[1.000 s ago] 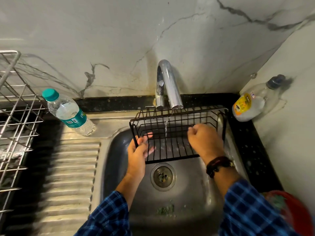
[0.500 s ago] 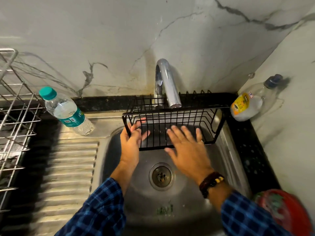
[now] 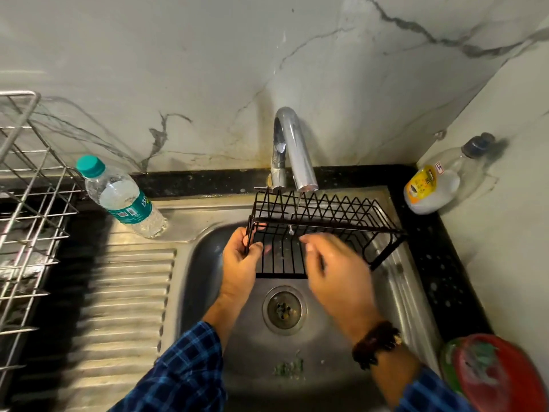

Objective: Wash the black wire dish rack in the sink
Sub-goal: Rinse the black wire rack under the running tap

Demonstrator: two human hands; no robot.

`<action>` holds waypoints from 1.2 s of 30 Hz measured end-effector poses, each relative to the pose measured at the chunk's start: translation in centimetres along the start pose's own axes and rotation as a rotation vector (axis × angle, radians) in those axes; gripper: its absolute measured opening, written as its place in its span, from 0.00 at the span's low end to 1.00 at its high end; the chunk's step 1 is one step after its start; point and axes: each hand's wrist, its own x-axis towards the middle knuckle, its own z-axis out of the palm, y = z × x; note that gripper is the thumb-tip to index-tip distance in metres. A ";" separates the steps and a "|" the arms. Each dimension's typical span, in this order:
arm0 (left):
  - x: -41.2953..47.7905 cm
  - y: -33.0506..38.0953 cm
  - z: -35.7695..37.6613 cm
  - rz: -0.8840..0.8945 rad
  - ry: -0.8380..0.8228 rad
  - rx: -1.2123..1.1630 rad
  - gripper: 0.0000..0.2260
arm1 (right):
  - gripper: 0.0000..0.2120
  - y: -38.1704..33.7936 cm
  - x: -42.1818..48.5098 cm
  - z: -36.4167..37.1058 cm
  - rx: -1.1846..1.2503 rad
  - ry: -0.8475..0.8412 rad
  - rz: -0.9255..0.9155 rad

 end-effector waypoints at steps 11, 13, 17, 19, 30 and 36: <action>-1.4 -0.1 1.0 -0.028 -0.061 -0.008 0.13 | 0.37 -3.6 5.8 -1.3 -0.357 -0.294 0.035; -1.7 -0.6 0.6 -0.010 -0.055 0.004 0.14 | 0.33 -3.6 5.8 -1.4 -0.303 -0.292 -0.085; -1.3 -0.2 -1.0 0.138 -0.101 0.123 0.18 | 0.29 -0.6 6.1 -2.7 -0.206 -0.314 -0.112; -1.2 -0.1 -1.3 0.181 -0.150 0.114 0.18 | 0.34 2.1 6.7 -3.4 -0.177 -0.335 0.015; 1.0 0.6 -3.5 0.352 -0.352 0.948 0.25 | 0.28 3.5 5.2 -3.3 -0.056 -0.274 0.081; -1.1 7.2 -4.3 -0.168 -0.378 0.197 0.20 | 0.21 3.8 3.3 -2.5 -0.035 0.114 0.102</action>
